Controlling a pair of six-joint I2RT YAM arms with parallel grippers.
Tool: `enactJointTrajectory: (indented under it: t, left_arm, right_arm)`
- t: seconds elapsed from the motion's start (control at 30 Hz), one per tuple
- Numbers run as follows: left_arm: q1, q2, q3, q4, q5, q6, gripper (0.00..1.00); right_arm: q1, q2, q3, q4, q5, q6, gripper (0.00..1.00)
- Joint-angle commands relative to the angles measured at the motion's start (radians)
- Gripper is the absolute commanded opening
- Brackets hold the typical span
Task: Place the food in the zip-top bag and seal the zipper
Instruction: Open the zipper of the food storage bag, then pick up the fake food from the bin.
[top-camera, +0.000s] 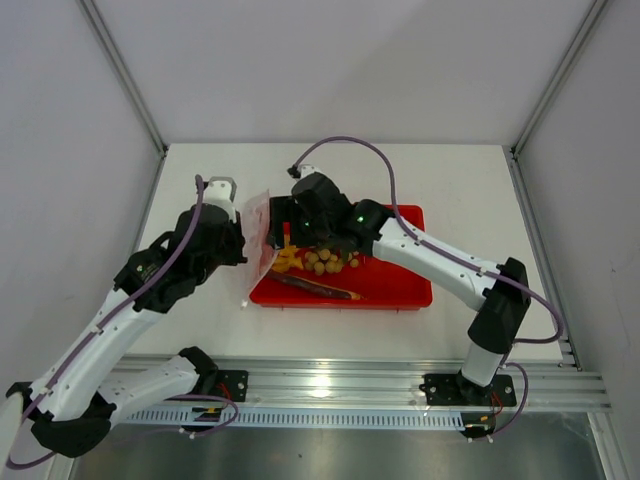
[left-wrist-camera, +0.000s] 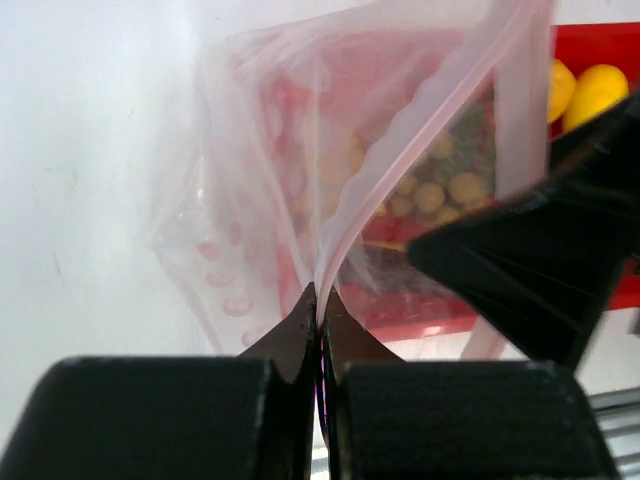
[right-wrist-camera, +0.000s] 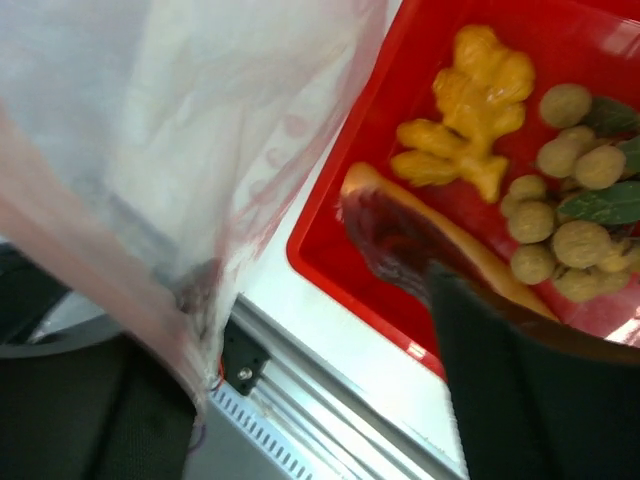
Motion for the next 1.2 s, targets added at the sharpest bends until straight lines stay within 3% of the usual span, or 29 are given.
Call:
enactJointTrajectory:
  t: [0.0,0.03,0.13,0.33,0.47,0.53,0.67,0.83,1.17]
  left_arm:
    - [0.005,-0.013,0.033,-0.056,-0.106,-0.043,0.01]
    - [0.014,-0.014,0.036,-0.054,-0.104,-0.04,0.01]
    - [0.055,-0.003,0.044,-0.047,-0.083,-0.02,0.01]
    - [0.146,0.033,0.06,-0.047,-0.043,-0.001,0.01]
    - [0.178,0.023,0.075,-0.035,-0.07,-0.012,0.01]
    - [0.184,0.014,0.076,-0.028,-0.063,-0.007,0.01]
    - [0.186,0.014,0.081,-0.01,-0.012,0.016,0.0]
    - [0.186,-0.032,0.04,0.037,0.063,0.023,0.01]
    - [0.187,-0.043,0.003,0.05,0.109,0.036,0.01]
  right_arm:
    - [-0.003,-0.108,-0.039,0.007,0.034,-0.13,0.89]
    - [-0.004,-0.126,-0.061,0.012,0.041,-0.136,0.99]
    - [-0.044,-0.218,-0.182,0.053,-0.009,-0.135,0.99]
    - [-0.17,-0.433,-0.481,0.28,-0.248,-0.136,0.99]
    - [-0.145,-0.438,-0.512,0.271,-0.219,-0.242,0.96]
    - [-0.104,-0.444,-0.549,0.352,-0.218,-0.285,0.95]
    - [-0.064,-0.321,-0.52,0.326,-0.282,-0.384,0.87]
    - [0.005,-0.145,-0.463,0.349,-0.178,-0.533,0.85]
    - [0.033,0.065,-0.354,0.386,-0.229,-0.601,0.78]
